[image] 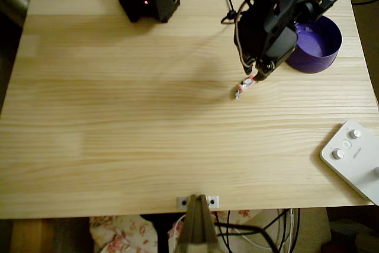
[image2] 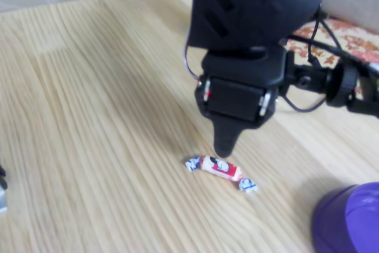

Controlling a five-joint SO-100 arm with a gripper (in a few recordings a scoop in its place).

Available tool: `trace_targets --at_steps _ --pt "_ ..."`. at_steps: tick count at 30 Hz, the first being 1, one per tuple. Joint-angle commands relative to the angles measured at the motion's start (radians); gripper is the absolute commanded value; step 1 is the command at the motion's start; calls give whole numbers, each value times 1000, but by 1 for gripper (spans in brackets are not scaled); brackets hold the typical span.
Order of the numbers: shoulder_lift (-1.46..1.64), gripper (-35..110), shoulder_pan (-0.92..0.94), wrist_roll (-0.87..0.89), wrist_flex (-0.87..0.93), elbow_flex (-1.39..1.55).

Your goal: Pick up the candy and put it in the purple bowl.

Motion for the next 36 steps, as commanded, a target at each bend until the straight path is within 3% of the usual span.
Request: trace_targets --at_steps 1,36 --pt "26 13 -20 8 18 -66" --pt "-98 14 25 43 -92 35"
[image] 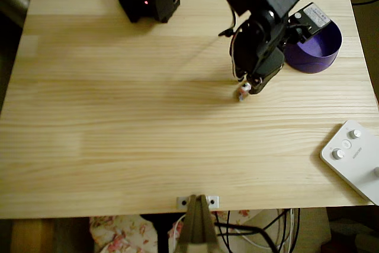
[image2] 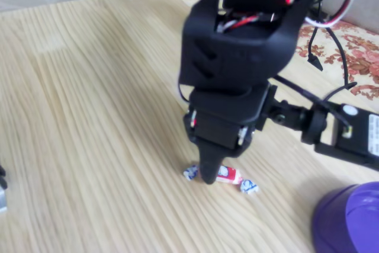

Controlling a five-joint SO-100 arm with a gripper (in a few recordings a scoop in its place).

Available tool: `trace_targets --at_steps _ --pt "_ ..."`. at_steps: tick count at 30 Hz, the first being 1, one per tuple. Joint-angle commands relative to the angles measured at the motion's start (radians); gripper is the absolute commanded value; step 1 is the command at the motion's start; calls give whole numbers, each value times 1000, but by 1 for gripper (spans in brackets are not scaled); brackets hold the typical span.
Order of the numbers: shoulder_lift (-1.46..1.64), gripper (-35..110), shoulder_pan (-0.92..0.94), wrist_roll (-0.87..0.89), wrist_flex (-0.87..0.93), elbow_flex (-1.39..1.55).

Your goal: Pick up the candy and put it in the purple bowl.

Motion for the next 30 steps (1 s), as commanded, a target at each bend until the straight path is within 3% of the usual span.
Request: trace_targets --at_steps 1,9,15,22,30 --pt "25 13 2 -5 2 2" --pt "26 0 0 46 0 -6" --pt "149 0 14 137 35 -14" --pt "367 0 -14 402 37 55" --pt "549 0 -195 693 54 126"
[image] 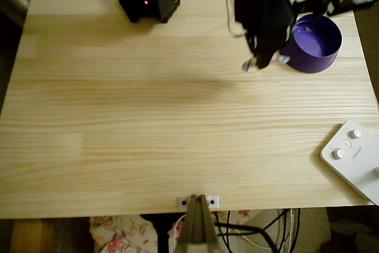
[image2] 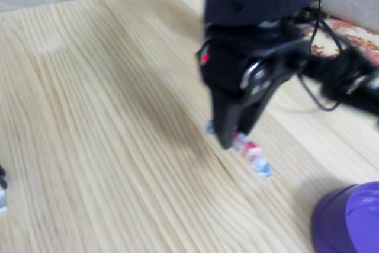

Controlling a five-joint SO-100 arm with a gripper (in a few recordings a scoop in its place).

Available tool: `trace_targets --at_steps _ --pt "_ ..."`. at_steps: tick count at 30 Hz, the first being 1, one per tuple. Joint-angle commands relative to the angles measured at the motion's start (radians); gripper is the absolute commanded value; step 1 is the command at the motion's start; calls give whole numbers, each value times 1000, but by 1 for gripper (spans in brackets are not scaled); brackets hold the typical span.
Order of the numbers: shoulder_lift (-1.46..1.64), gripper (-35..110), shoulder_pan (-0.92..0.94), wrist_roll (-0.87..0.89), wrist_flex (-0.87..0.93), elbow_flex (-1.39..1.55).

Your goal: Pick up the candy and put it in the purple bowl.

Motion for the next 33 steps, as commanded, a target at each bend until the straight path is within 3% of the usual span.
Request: trace_targets --at_steps 1,11,23,33 --pt "169 0 -126 118 -12 11" --pt "156 0 -348 379 -238 25" --pt "-51 0 -341 571 -405 -130" --pt "-130 0 -354 673 -410 -183"
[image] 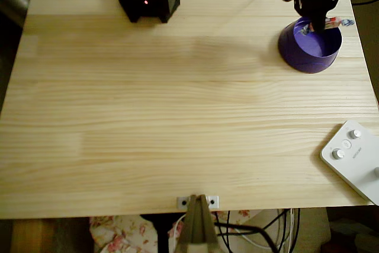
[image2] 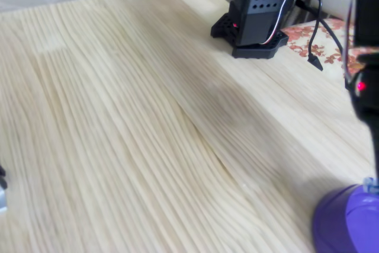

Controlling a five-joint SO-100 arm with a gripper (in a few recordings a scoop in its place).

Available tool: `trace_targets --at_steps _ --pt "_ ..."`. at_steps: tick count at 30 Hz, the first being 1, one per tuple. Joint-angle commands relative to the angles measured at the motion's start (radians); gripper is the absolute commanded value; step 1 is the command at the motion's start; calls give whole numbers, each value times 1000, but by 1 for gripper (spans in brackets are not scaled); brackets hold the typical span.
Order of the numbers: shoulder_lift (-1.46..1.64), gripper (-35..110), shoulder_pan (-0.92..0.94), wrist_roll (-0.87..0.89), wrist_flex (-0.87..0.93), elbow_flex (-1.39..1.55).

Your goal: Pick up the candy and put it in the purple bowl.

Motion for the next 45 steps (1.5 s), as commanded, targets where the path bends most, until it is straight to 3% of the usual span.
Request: trace_targets --at_steps 1,18,29,34,38,45 --pt "29 0 -20 18 -2 -118" --pt "28 3 -80 44 21 -117" --pt "43 18 -60 44 26 -103" --pt "74 16 -17 21 55 -100" --pt "117 0 46 -26 118 -87" --pt "298 -1 175 -144 190 64"
